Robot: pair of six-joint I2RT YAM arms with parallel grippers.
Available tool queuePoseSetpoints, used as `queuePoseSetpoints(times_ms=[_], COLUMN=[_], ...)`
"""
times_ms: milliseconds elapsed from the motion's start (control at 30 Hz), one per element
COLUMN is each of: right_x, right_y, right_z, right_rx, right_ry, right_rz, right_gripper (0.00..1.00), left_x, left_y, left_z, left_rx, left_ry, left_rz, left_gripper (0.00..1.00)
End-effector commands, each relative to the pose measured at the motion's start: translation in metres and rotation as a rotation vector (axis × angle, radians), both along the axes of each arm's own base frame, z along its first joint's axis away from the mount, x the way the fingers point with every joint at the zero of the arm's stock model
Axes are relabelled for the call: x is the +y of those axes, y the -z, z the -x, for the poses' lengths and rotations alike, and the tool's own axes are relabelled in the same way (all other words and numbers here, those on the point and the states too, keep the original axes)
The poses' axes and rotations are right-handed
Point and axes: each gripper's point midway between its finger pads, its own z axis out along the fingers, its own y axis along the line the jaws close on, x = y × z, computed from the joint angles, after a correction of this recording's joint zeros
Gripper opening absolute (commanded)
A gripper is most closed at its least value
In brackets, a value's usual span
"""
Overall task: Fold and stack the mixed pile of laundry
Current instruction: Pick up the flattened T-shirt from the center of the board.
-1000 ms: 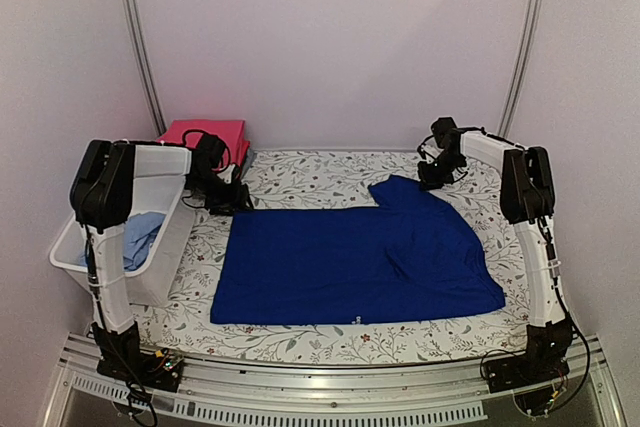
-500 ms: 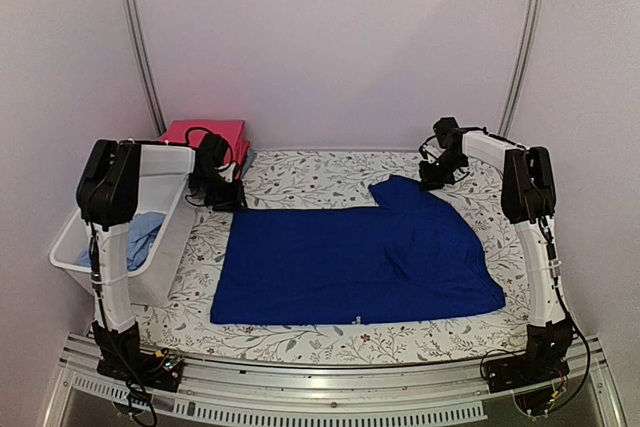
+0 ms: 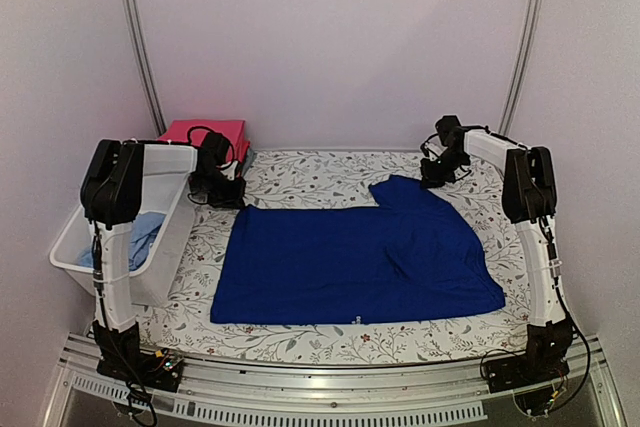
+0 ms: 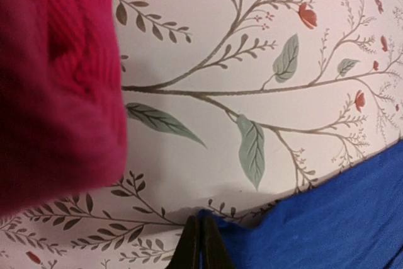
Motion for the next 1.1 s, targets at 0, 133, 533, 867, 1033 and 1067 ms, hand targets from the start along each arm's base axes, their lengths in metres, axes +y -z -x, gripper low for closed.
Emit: queuePoseSetpoints(times_ms=[0, 133, 533, 867, 1033, 1067], right_x=[-0.002, 0.001, -0.001, -0.003, -0.006, -0.006], right_y=[-0.052, -0.063, -0.1, -0.121, -0.129, -0.126], right_z=[-0.016, -0.011, 0.024, 0.075, 0.107, 0.114], right_rx=[-0.093, -0.096, -0.111, -0.103, -0.092, -0.081], right_ry=[0.024, 0.027, 0.016, 0.016, 0.013, 0.014], right_rz=[-0.065, -0.088, -0.112, -0.157, -0.168, -0.168], right_gripper=[0.0, 0.0, 0.0, 0.0, 0.0, 0.0], left_x=[0.0, 0.0, 0.002, 0.001, 0.001, 0.0], left_y=[-0.015, -0.031, -0.062, -0.083, -0.09, -0.091], left_z=[-0.012, -0.012, 0.019, 0.063, 0.087, 0.091], left_rx=[-0.041, -0.08, -0.134, -0.161, -0.167, -0.164], left_ry=[-0.011, -0.018, 0.013, 0.045, 0.064, 0.068], left_rz=[0.019, 0.034, 0.071, 0.128, 0.154, 0.158], left_gripper=[0.0, 0.0, 0.0, 0.0, 0.0, 0.0])
